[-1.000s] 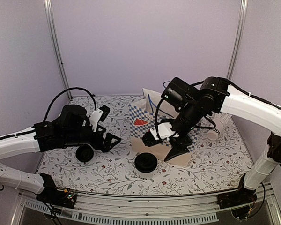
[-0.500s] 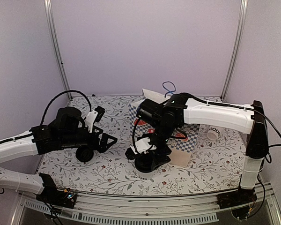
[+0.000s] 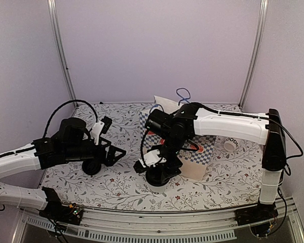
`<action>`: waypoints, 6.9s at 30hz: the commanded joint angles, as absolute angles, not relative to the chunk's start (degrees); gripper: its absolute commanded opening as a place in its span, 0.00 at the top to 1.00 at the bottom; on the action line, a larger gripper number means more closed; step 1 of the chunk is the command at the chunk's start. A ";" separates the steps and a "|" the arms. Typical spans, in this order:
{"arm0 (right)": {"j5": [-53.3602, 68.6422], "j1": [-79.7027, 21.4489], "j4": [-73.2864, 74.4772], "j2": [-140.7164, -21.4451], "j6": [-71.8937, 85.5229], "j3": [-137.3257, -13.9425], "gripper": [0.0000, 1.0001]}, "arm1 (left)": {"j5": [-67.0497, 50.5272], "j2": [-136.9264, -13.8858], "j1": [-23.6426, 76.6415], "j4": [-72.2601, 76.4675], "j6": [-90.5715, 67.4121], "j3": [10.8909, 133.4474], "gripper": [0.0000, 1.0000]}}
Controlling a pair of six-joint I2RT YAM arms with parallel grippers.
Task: Pack the takeout coffee
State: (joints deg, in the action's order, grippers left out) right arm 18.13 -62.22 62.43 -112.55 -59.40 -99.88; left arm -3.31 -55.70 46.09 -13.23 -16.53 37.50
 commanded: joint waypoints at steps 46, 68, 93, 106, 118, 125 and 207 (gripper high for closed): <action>21.79 -57.40 61.18 -81.43 -50.76 -105.61 0.56 | -13.43 -105.02 35.07 -25.90 -5.78 107.99 0.00; 22.35 -36.46 53.10 -67.77 -44.28 -104.39 0.60 | -24.94 -119.70 36.58 -35.27 6.06 126.07 0.00; 23.89 -27.03 48.91 -69.12 -39.74 -95.54 0.58 | -21.74 -126.75 43.42 -43.57 29.78 132.80 0.16; 29.59 -27.03 51.44 -69.90 -40.14 -95.70 0.57 | -16.06 -118.47 48.55 -47.03 31.02 124.34 0.32; 34.90 -27.04 54.15 -69.80 -40.94 -95.63 0.56 | -7.75 -113.87 51.59 -49.47 28.80 121.13 0.69; 37.71 -27.69 56.93 -69.34 -43.14 -94.60 0.56 | -8.55 -113.68 51.80 -51.64 26.54 121.28 0.75; -9.34 -61.63 62.46 -68.14 -61.03 -73.12 0.61 | -28.66 -115.06 41.92 -2.90 -10.11 85.72 0.21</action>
State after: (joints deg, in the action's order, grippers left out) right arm -6.87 -60.03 63.79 -68.90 -58.87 -74.15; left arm -25.69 -117.73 42.35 -6.76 -8.27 88.84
